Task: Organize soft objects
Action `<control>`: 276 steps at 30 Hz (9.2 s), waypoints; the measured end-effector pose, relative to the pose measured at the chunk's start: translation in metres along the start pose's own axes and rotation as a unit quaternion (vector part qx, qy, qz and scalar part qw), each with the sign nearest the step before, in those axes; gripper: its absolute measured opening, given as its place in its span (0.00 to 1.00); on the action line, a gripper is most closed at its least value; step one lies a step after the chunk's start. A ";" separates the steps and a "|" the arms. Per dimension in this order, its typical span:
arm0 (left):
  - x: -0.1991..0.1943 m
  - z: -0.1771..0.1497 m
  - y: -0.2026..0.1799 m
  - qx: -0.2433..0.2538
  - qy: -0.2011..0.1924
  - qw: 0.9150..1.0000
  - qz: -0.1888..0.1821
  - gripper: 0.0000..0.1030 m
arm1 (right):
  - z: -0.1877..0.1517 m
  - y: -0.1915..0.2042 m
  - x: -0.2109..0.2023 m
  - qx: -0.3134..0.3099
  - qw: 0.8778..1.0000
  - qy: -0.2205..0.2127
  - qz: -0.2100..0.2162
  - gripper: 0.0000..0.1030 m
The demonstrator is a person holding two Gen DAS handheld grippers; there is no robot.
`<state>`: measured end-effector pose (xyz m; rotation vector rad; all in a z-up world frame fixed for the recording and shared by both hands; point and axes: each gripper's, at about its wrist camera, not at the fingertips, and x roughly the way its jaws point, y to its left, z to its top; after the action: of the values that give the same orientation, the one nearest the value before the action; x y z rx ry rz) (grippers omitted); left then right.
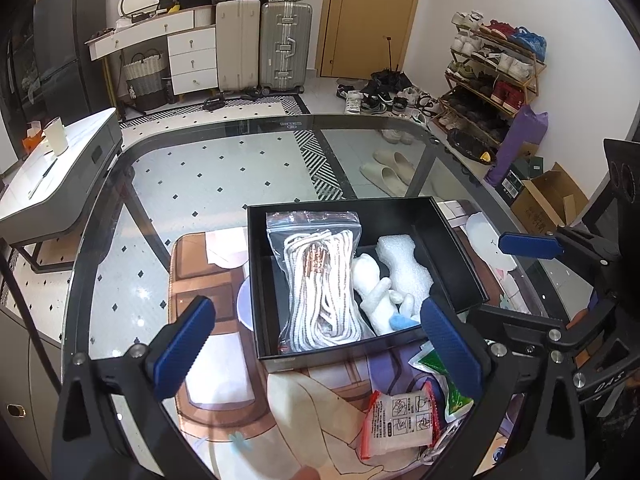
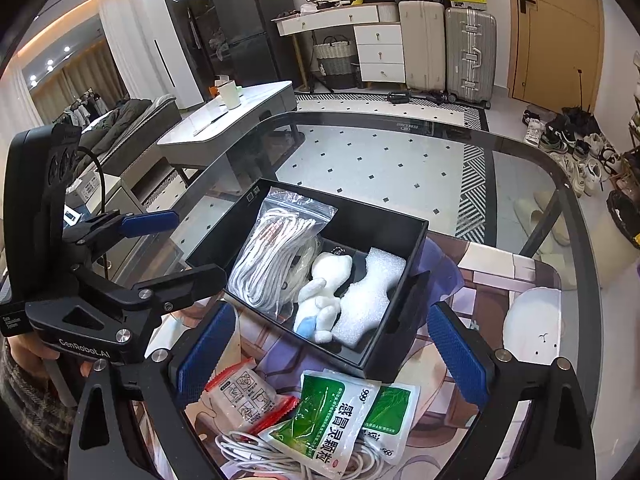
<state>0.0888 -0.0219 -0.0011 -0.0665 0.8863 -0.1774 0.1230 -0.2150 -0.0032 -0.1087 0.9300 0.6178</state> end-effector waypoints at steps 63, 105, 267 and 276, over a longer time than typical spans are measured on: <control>0.022 -0.063 -0.036 0.043 0.107 0.993 -0.023 1.00 | -0.070 0.007 0.008 -0.025 0.996 0.080 -0.016 0.95; 0.038 -0.075 -0.049 0.053 0.150 0.987 -0.035 1.00 | -0.063 0.003 0.035 -0.040 0.992 0.113 -0.051 0.41; 0.011 0.030 -0.016 0.020 0.043 0.999 -0.022 0.46 | 0.050 0.005 0.002 -0.016 0.999 0.031 -0.003 0.41; 0.030 0.033 -0.010 0.017 0.053 0.998 -0.026 0.46 | 0.058 0.004 0.029 -0.017 0.999 0.048 0.002 0.41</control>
<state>0.1319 -0.0379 -0.0021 -0.0498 0.9884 -0.2463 0.1751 -0.1790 0.0095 -0.1680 1.0133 0.6363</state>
